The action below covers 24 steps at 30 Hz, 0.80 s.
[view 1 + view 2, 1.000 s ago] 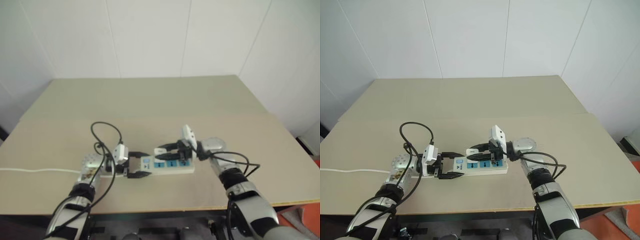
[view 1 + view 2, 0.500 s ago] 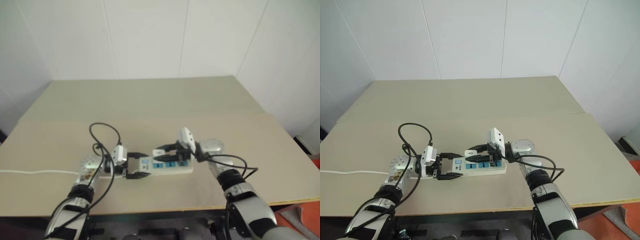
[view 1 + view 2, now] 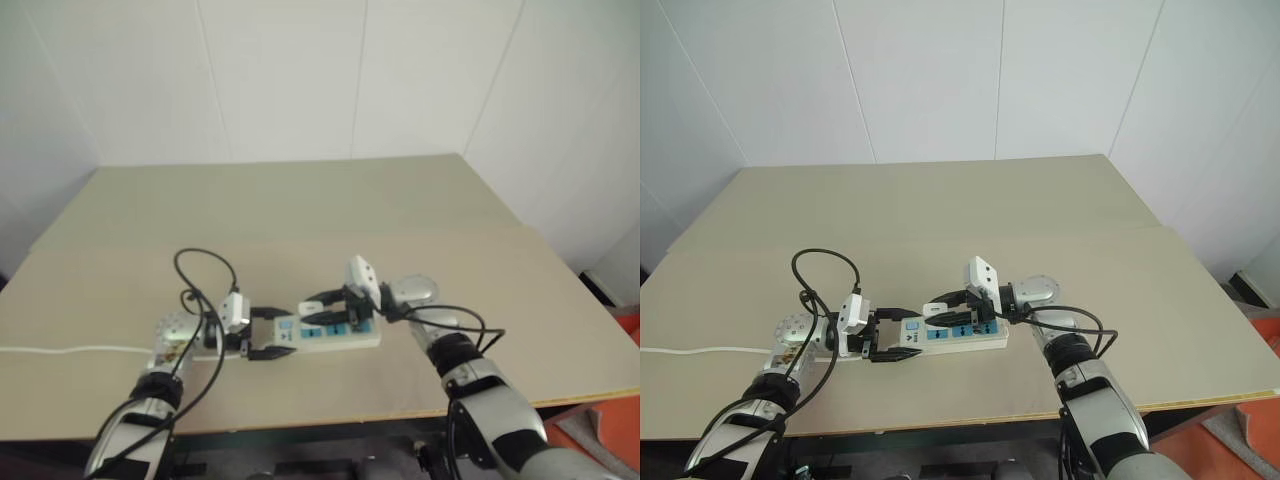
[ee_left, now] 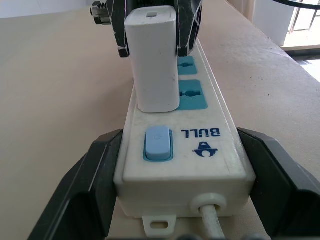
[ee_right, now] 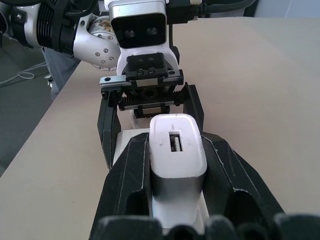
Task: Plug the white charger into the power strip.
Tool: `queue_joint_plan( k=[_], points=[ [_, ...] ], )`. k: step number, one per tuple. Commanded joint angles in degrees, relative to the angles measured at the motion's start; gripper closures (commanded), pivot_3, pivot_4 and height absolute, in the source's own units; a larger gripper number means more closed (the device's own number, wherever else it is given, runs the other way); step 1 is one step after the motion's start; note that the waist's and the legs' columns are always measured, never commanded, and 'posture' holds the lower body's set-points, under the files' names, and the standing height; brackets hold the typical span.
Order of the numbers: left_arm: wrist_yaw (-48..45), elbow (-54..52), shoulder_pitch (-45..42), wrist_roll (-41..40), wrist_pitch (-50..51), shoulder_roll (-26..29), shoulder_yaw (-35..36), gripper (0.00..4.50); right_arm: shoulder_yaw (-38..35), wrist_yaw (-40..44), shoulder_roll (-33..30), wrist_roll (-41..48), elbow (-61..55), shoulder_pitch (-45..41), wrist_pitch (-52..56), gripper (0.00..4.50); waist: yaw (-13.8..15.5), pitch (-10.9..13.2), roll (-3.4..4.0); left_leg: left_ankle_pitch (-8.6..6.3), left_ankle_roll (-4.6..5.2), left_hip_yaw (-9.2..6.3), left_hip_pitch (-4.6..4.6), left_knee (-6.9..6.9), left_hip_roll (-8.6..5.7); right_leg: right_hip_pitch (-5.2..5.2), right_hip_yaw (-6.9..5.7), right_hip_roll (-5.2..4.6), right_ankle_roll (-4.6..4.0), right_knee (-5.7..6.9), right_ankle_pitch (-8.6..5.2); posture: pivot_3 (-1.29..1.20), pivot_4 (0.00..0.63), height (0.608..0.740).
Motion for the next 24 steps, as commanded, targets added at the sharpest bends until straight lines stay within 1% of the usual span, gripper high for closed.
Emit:
queue_joint_plan(
  k=[1, 7, 11, 15, 17, 20, 24],
  points=[
    [-1.0, -0.7, 1.1, 2.9, -0.7, 0.2, -2.0, 1.25, 5.1, -0.8, 0.1, -6.2, 4.8, 2.9, 3.0, 3.37, 0.0, 0.0, 0.00, 0.00, 0.00, 0.00, 0.04, -0.02, 0.01, 0.02, 0.00, 0.00, -0.01, 0.01, -0.01, 0.00, 0.150, 0.740],
    [-1.1, -0.6, 1.0, 3.0, -0.8, 0.2, -2.2, 1.25, 5.7, -1.1, -0.1, -6.6, 5.7, 3.4, 4.4, 3.37, -0.1, -0.1, 0.01, 0.00, 0.00, 0.01, 0.12, -0.08, 0.01, 0.05, 0.01, 0.00, 0.02, 0.02, -0.05, 0.00, 0.150, 0.740],
    [-1.0, -0.4, 0.6, 3.1, -0.9, 0.1, -2.3, 1.25, 6.1, -1.4, -0.3, -7.2, 5.9, 4.5, 1.1, 3.37, 0.0, -0.2, 0.01, 0.00, 0.00, 0.01, 0.16, -0.11, 0.01, 0.07, 0.01, 0.00, 0.06, 0.01, -0.08, 0.00, 0.150, 0.740],
    [-1.0, -0.3, 0.6, 3.2, -1.0, 0.1, -2.3, 1.25, 5.9, -1.0, -0.2, -6.8, 6.0, 4.6, 0.9, 3.37, 0.0, -0.2, 0.01, 0.00, 0.00, 0.01, 0.20, -0.15, 0.01, 0.10, 0.02, 0.00, 0.13, 0.01, -0.14, 0.00, 0.150, 0.740],
    [-0.9, -0.3, 0.6, 3.3, -1.1, 0.2, -2.2, 1.25, 5.5, -0.3, -0.4, -6.4, 5.3, 4.9, -1.8, 2.63, 0.0, -0.2, -0.01, 0.00, 0.00, 0.01, 0.22, -0.17, 0.01, 0.10, 0.02, 0.00, 0.14, 0.01, -0.16, 0.00, 0.150, 0.740],
    [-0.8, -0.2, 0.7, 3.3, -1.7, 0.2, -2.0, 1.25, 5.1, 0.3, -0.5, -6.4, 4.9, 5.4, -4.8, 1.71, 0.0, -0.3, -0.08, 0.00, -0.01, 0.01, 0.23, -0.21, 0.01, 0.11, 0.01, 0.00, 0.15, 0.00, -0.23, 0.00, 0.150, 0.740],
    [-0.6, -0.3, 0.8, 3.5, -1.2, 0.3, -2.1, 1.25, 4.9, 0.4, -0.7, -6.5, 5.1, 5.2, -6.1, 0.28, 0.0, -0.3, -0.15, 0.00, -0.01, -0.01, 0.23, -0.21, 0.02, 0.11, 0.00, 0.00, 0.15, 0.01, -0.23, 0.00, 0.150, 0.740]
  ],
)
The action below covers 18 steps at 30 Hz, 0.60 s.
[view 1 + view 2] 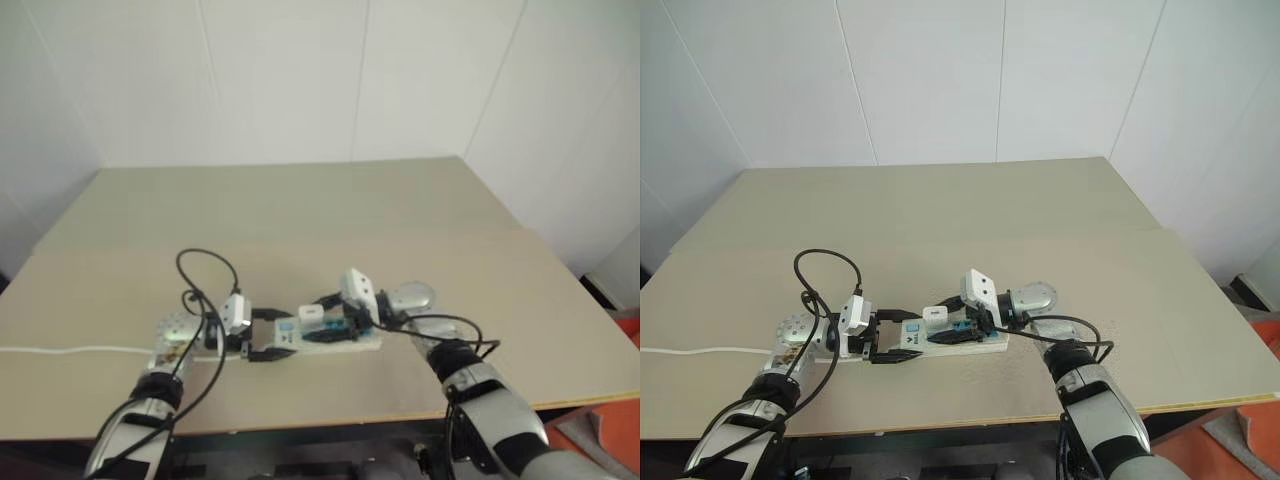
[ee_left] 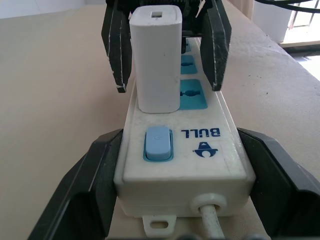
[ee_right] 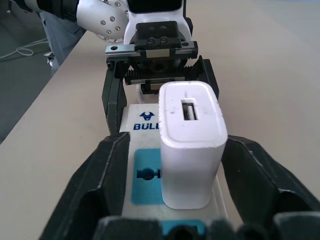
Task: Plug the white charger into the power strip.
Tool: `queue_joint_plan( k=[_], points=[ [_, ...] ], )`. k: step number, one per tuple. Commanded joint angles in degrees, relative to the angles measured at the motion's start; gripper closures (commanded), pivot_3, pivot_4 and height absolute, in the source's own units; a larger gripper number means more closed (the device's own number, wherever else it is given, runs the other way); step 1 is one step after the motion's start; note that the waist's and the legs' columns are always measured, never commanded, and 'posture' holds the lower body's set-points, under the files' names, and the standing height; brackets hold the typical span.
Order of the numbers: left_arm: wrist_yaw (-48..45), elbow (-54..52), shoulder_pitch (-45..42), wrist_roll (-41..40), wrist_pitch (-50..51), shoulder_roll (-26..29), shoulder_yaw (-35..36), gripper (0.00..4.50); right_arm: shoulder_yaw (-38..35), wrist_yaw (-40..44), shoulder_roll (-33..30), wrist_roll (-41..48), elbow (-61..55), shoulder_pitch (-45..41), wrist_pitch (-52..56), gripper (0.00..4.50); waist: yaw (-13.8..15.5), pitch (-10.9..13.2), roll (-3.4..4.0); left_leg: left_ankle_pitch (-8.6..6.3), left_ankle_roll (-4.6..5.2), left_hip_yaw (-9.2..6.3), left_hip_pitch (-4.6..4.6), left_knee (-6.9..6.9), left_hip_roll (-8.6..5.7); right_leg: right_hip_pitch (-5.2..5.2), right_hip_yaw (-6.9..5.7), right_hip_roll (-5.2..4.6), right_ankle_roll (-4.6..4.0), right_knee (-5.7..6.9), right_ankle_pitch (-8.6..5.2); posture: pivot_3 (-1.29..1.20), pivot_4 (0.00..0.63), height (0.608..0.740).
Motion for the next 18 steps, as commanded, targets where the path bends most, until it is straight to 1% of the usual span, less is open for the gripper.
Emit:
queue_joint_plan(
  k=[1, 8, 10, 12, 13, 18],
  points=[
    [-0.5, -0.2, 0.9, 2.8, -0.8, 0.4, -1.7, 1.25, 2.7, 0.6, -0.3, -3.6, 3.8, 2.7, 0.2, 0.03, 0.0, 0.0, -0.02, 0.00, 0.00, 0.00, 0.00, 0.00, 0.00, 0.00, 0.00, 0.00, 0.01, 0.00, 0.00, 0.00, 0.150, 0.740],
    [1.2, -0.3, 0.9, 3.1, 1.5, 0.3, -1.7, 1.25, 2.2, 0.4, -0.9, -3.4, 4.3, 1.9, 1.2, 0.03, 0.0, 0.0, -0.05, 0.00, 0.00, 0.00, 0.02, 0.00, 0.00, 0.01, 0.00, 0.00, 0.01, 0.00, -0.01, 0.00, 0.150, 0.740],
    [0.5, -0.6, 0.5, 2.2, 2.6, 0.1, -1.4, 0.53, 2.0, 0.7, -1.2, -3.1, 3.9, 1.8, 1.8, 0.00, 0.1, 0.0, -0.05, 0.00, 0.00, 0.00, 0.02, 0.00, 0.00, 0.02, 0.00, -0.01, 0.01, -0.01, -0.01, 0.00, 0.150, 0.740],
    [-0.6, -0.8, 0.1, 0.9, 3.0, -0.3, -0.6, 0.05, 1.7, 1.1, -1.7, -2.7, 2.9, 1.9, 2.2, 0.00, 0.1, 0.0, -0.05, 0.00, 0.00, 0.00, -0.01, 0.00, -0.01, -0.01, 0.00, -0.01, 0.01, -0.01, -0.02, 0.00, 0.150, 0.740],
    [-0.7, -0.7, -0.1, 0.7, 2.5, -0.5, -0.2, 0.05, 1.6, 1.3, -1.9, -2.5, 2.4, 2.0, 2.5, 0.00, 0.1, 0.0, -0.05, 0.00, 0.00, -0.01, -0.01, 0.00, -0.01, -0.01, 0.00, -0.01, 0.02, -0.02, -0.03, 0.00, 0.150, 0.740],
    [-4.7, -2.9, -1.3, -2.1, 6.5, 0.4, 1.3, 0.05, 0.8, 2.0, -2.9, -1.3, -0.2, 2.5, 3.7, 0.00, 0.3, 0.0, -0.07, 0.00, 0.00, -0.03, -0.24, 0.00, -0.01, -0.15, -0.03, -0.02, 0.02, -0.06, -0.03, 0.00, 0.150, 0.740]
  ],
)
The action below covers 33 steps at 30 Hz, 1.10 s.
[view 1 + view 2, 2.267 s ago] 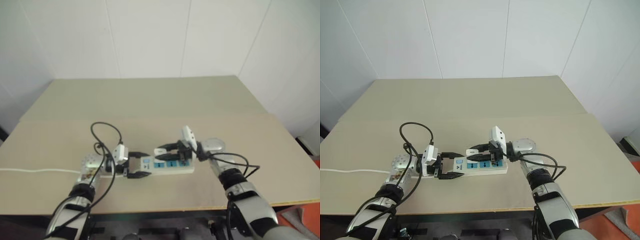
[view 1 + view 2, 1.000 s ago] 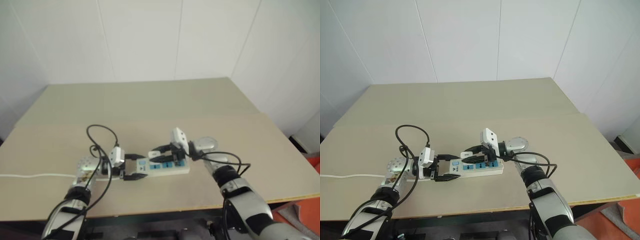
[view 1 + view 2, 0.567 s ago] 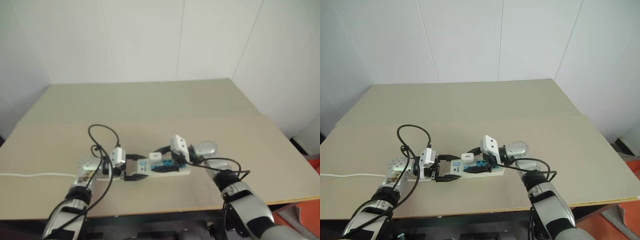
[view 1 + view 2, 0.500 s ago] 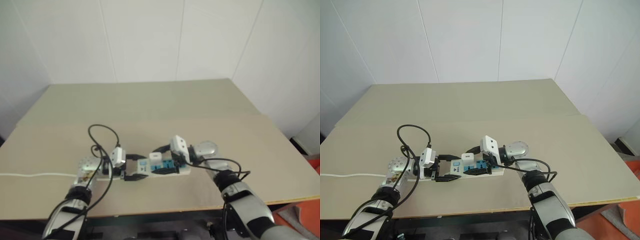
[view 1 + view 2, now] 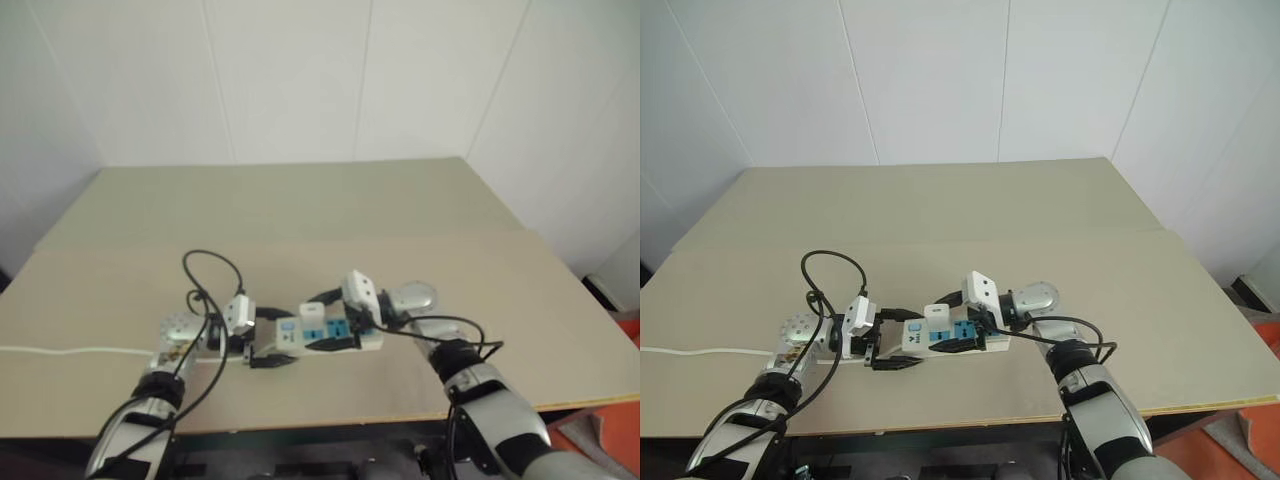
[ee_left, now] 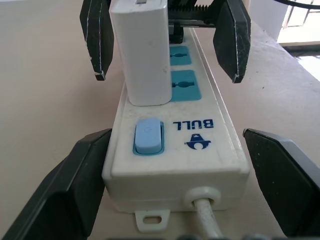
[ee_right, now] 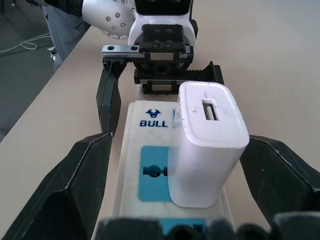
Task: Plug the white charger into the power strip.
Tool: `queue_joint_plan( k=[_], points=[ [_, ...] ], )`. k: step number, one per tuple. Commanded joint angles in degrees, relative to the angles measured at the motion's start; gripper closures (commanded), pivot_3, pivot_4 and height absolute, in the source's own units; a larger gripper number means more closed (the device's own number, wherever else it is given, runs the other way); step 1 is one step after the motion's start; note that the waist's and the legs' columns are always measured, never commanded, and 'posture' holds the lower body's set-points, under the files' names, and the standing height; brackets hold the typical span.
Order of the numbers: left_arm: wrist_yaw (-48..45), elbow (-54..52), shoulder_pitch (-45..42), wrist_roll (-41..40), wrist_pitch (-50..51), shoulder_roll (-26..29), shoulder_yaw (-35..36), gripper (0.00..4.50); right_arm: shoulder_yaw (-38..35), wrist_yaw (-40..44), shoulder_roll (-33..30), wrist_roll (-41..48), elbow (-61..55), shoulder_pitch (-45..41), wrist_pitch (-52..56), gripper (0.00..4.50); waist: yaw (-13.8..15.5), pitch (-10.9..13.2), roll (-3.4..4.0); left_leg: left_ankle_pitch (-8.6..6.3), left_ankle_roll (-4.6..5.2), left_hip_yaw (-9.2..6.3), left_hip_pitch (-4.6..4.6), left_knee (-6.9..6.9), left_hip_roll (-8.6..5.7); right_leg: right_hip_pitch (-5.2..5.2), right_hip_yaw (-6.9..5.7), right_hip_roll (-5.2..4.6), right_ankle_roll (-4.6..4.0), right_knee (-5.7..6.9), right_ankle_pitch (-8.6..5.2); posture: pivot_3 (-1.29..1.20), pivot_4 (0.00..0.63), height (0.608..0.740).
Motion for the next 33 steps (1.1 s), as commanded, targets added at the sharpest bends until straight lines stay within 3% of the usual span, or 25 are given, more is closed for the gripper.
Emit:
queue_joint_plan(
  k=[1, 4, 7, 10, 14, 18, 25, 33],
  points=[
    [-2.8, -2.5, -1.3, -2.5, 2.2, 0.9, 1.6, 0.05, 0.6, 0.3, -1.7, -1.3, 0.5, 3.0, 2.2, 0.00, 0.1, 0.0, 0.00, 0.00, 0.00, -0.02, -0.06, 0.00, 0.00, -0.04, -0.03, 0.00, 0.00, 0.00, 0.00, 0.00, 0.150, 0.740],
    [-0.7, -5.0, -3.0, -7.1, 6.0, 0.9, 6.0, 0.05, -1.3, -0.1, -3.0, 1.1, -4.3, 4.1, 3.8, 0.00, 0.5, 0.2, -0.04, 0.00, 0.00, -0.06, -0.24, 0.00, -0.01, -0.21, -0.05, -0.01, 0.00, 0.00, 0.00, 0.00, 0.150, 0.740],
    [-0.4, -11.3, -4.7, -14.9, 18.9, 2.4, 10.6, 0.05, -5.3, 1.6, -5.6, 6.3, -10.9, 5.0, 7.1, 0.00, 1.3, 0.6, -0.17, 0.03, -0.04, -0.09, -0.62, 0.04, -0.03, -0.59, -0.07, -0.02, -0.01, 0.08, 0.04, 0.00, 0.150, 0.740],
    [-3.0, -16.5, -4.4, -17.2, 25.0, 6.0, 11.3, 0.05, -8.1, 3.7, -9.4, 10.1, -16.6, 6.2, 8.8, 0.00, 1.1, 0.9, -0.13, 0.05, -0.08, -0.10, -1.13, 0.11, -0.04, -1.10, -0.07, -0.02, -0.42, 0.14, 0.32, 0.00, 0.150, 0.740],
    [-4.5, -19.4, 0.0, -13.3, 17.0, 19.0, 0.2, 0.05, -10.5, 9.5, -20.1, 12.1, -25.1, 9.7, 8.7, 0.00, 0.5, 1.2, 0.05, 0.11, -0.17, -0.06, -1.84, 0.11, -0.03, -2.00, -0.01, -0.01, -0.48, 0.25, 0.35, 0.00, 0.150, 0.740],
    [-4.5, -16.2, -0.1, -15.0, 13.9, 24.8, -2.6, 0.05, -12.6, 9.8, -28.7, 11.1, -28.2, 11.4, 7.5, 0.00, 0.8, 1.9, 0.10, 0.10, -0.16, -0.02, -1.84, 0.07, -0.03, -1.99, -0.03, -0.03, -0.53, 0.17, 0.32, 0.00, 0.150, 0.740],
    [-4.5, -16.5, 0.5, -18.2, 14.6, 28.9, -4.2, 0.05, -15.1, 8.1, -34.7, 10.7, -30.2, 12.4, 7.4, 0.00, 1.1, 2.2, 0.05, 0.11, -0.16, 0.03, -1.92, 0.07, 0.02, -2.02, -0.03, 0.01, -0.52, 0.16, 0.33, 0.00, 0.150, 0.740],
    [-4.5, -15.5, 1.8, -18.4, 12.5, 27.3, -2.2, 0.05, -14.5, 5.8, -35.7, 9.5, -31.8, 14.8, 7.8, 0.00, 1.1, 2.2, 0.04, 0.11, -0.16, 0.06, -1.99, 0.09, 0.00, -2.06, -0.03, -0.02, -0.52, 0.17, 0.33, 0.00, 0.150, 0.740]
  ],
)
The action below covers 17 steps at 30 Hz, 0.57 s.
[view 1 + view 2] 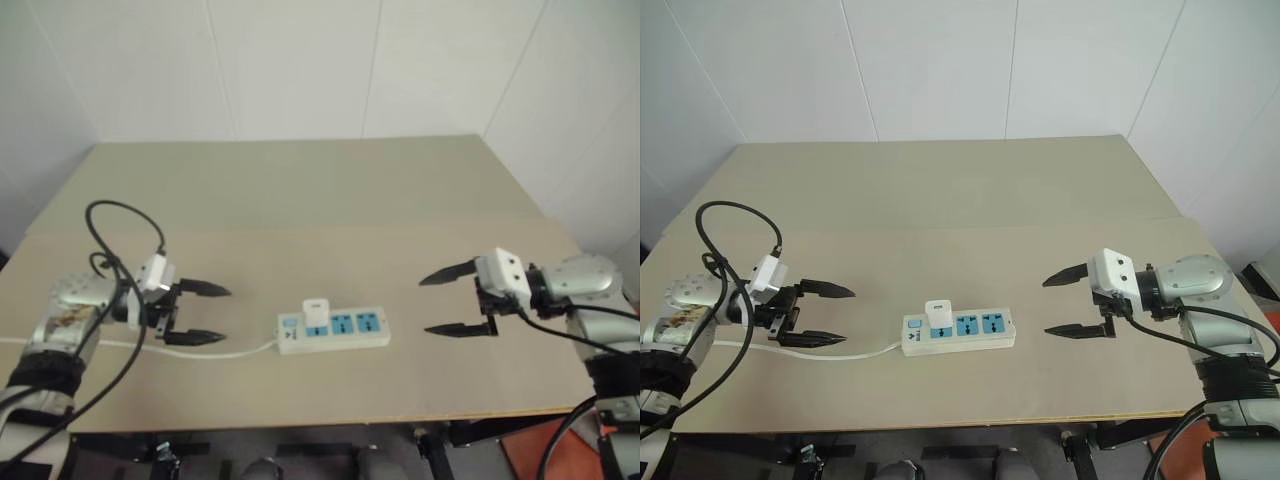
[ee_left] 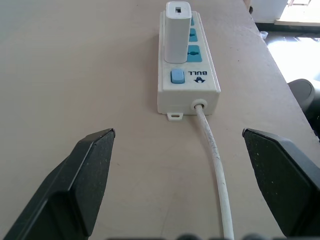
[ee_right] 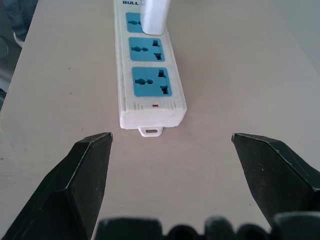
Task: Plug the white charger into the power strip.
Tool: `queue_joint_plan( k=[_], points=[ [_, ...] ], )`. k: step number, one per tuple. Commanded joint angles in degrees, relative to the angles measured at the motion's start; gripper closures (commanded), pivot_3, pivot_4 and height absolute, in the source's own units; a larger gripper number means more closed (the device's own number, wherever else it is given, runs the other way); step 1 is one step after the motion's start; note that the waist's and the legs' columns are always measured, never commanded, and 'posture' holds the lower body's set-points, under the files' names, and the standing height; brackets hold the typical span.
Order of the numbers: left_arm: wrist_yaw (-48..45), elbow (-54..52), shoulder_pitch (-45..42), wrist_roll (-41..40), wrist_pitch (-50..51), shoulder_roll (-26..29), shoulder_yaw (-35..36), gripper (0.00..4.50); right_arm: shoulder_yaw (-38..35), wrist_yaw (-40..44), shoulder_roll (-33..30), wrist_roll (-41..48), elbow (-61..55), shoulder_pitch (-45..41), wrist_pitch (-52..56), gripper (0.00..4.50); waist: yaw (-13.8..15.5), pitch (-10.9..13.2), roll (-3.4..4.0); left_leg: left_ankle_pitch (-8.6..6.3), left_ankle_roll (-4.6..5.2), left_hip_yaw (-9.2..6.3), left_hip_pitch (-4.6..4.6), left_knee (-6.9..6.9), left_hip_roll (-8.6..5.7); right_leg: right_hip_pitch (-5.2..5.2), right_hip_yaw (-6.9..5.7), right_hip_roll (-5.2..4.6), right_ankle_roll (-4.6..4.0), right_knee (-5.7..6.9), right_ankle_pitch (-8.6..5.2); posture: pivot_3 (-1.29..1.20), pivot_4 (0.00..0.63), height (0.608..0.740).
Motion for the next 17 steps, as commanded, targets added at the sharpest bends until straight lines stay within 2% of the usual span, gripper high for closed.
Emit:
queue_joint_plan(
  k=[1, 10, 17],
  points=[
    [-0.2, -0.3, 1.2, -0.8, -1.9, -1.1, 2.7, 0.05, -1.5, -1.3, -1.3, 0.2, -3.1, 1.8, -0.2, 0.00, 0.0, 0.0, 0.00, 0.00, 0.00, 0.01, 0.00, 0.00, 0.00, 0.00, 0.00, 0.00, 0.00, 0.00, 0.00, 0.00, 0.150, 0.740],
    [-0.2, 1.3, -1.9, 1.9, -0.2, -2.2, 4.4, 0.05, -2.3, -8.8, -1.1, -1.0, -6.9, 3.7, 1.2, 0.00, 0.1, 0.0, -0.01, 0.00, 0.00, -0.01, 0.00, 0.08, 0.00, 0.00, -0.01, 0.02, 0.00, 0.07, 0.01, 0.00, 0.150, 0.740],
    [-0.2, 2.4, -5.5, 1.8, 1.8, -0.9, 1.9, 0.05, -2.6, -11.9, -1.2, -0.4, -9.7, 5.1, 3.3, 0.00, 0.1, 0.0, -0.02, 0.00, 0.00, -0.01, -0.06, 0.15, -0.02, 0.01, -0.01, 0.00, 0.02, 0.05, 0.02, 0.00, 0.150, 0.740]
  ],
)
